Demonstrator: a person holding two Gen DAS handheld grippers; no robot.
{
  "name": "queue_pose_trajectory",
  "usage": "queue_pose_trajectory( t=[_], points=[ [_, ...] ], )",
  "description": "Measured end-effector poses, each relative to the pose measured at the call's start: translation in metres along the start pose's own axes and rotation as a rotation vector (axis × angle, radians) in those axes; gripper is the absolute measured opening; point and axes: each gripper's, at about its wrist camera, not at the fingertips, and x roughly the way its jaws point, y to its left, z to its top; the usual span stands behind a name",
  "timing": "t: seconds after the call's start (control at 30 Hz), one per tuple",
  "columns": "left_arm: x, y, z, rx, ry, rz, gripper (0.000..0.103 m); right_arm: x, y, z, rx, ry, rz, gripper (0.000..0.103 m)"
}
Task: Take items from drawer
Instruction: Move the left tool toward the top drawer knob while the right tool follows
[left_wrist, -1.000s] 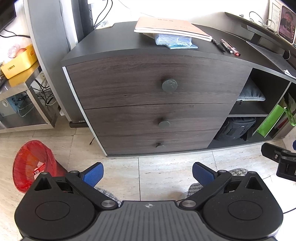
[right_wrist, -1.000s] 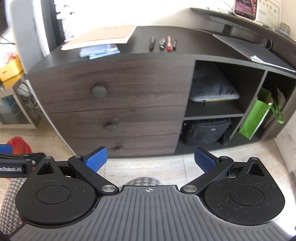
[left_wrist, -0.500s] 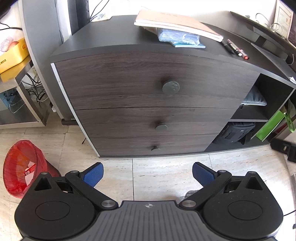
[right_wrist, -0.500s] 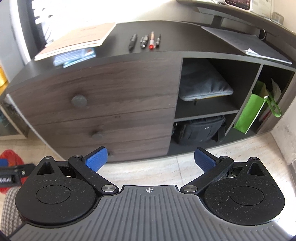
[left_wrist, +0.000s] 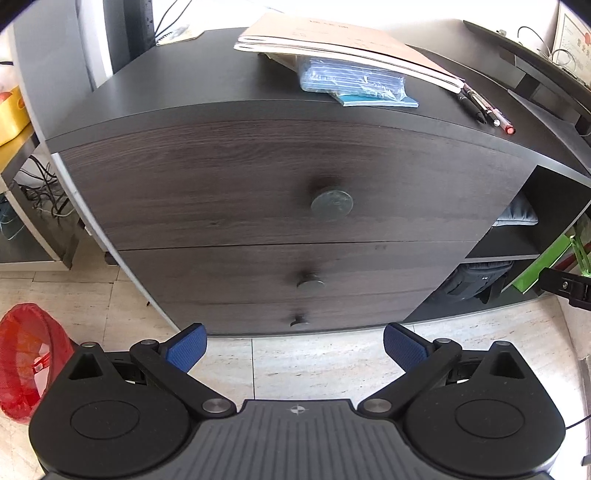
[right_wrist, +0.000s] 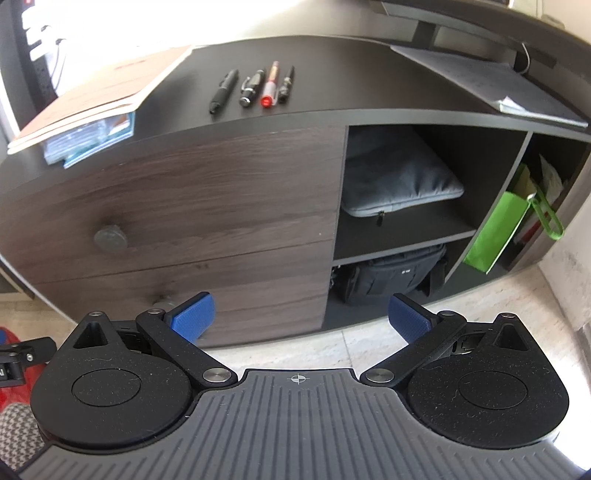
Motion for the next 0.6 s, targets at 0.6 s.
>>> queue_pose_trajectory(
  t=[0.6],
  points=[
    [0.02,-0.003,0.04,-0.02,-0.043,0.008,0.101,0.031,-0.008,0.034,-0.02,-0.002,0.018,0.103]
  ],
)
